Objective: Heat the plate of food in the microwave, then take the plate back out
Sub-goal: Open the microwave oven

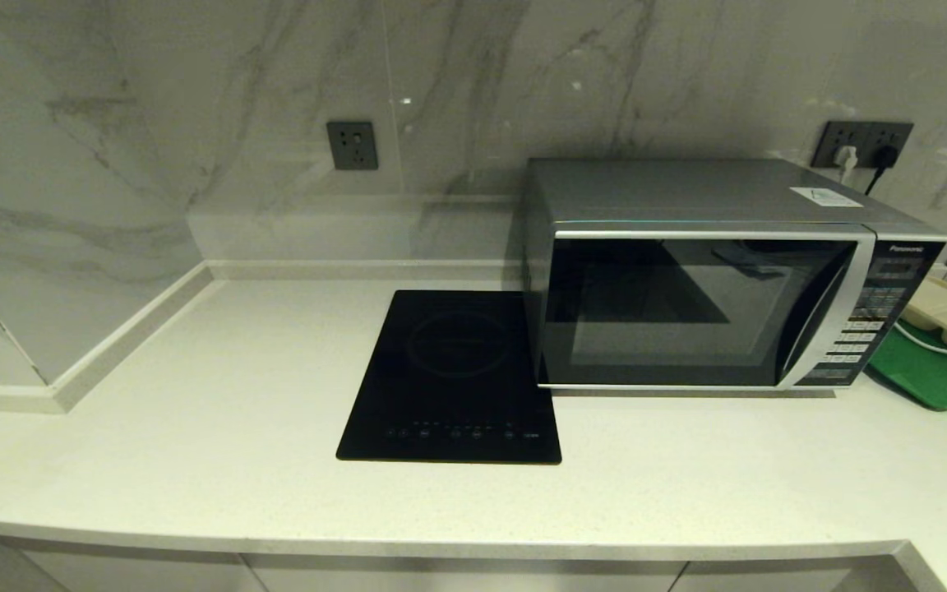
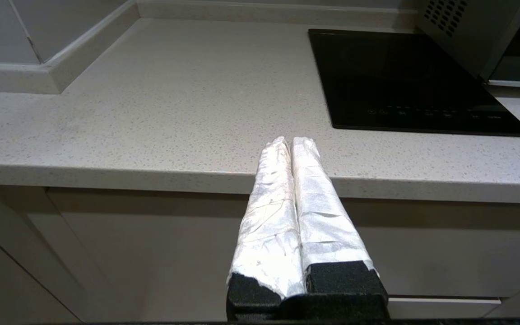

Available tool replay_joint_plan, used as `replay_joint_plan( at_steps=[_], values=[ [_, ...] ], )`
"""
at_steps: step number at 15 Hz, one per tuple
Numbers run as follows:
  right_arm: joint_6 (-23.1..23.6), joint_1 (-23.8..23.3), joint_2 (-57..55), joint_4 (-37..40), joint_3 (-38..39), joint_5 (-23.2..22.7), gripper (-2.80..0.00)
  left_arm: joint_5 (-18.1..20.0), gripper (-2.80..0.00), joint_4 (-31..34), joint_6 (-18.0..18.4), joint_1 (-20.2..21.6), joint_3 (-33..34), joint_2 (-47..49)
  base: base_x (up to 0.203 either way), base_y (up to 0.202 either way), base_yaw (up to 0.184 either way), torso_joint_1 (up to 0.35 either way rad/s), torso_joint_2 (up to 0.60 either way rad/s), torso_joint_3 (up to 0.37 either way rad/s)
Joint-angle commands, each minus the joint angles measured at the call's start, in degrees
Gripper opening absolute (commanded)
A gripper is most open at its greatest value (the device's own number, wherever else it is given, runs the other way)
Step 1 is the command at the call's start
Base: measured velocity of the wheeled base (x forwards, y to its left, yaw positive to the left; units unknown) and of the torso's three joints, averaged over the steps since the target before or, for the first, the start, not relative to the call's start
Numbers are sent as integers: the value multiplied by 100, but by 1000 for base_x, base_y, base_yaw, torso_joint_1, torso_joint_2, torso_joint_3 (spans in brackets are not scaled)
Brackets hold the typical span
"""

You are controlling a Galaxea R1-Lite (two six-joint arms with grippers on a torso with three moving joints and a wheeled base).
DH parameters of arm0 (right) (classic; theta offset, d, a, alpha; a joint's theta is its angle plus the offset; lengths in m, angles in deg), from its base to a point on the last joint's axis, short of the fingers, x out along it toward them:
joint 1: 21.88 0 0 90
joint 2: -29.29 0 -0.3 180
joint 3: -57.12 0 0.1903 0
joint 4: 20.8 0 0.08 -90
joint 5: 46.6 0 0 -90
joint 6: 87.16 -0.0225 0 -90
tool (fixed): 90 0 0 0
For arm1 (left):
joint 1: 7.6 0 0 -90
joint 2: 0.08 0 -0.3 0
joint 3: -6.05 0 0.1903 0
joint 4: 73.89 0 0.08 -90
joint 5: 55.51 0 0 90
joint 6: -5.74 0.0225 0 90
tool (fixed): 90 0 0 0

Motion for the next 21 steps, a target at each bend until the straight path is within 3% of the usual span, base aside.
replay_joint_plan(
  at_steps=[1,7,9,13,16,18,21],
  values=[
    [-244,318,170,239,-46,46,-280,-2,-280,-8,-6,0,1,0,0,0,0,0,0,0],
    [-541,736,367,538,-359,187,-280,-2,-280,0,-6,0,1,0,0,0,0,0,0,0],
    [-233,874,773,252,-79,208,-280,-2,-280,0,-6,0,1,0,0,0,0,0,0,0],
    [-73,944,1743,163,707,366,-280,-2,-280,-4,-6,0,1,0,0,0,0,0,0,0],
    [-616,948,1808,105,1099,226,-280,-2,-280,0,-6,0,1,0,0,0,0,0,0,0],
    [-896,948,1807,-698,1713,128,-280,-2,-280,-7,-6,0,1,0,0,0,0,0,0,0],
    [-1013,948,1808,-2604,3214,110,-280,-2,-280,0,-6,0,1,0,0,0,0,0,0,0]
  ],
)
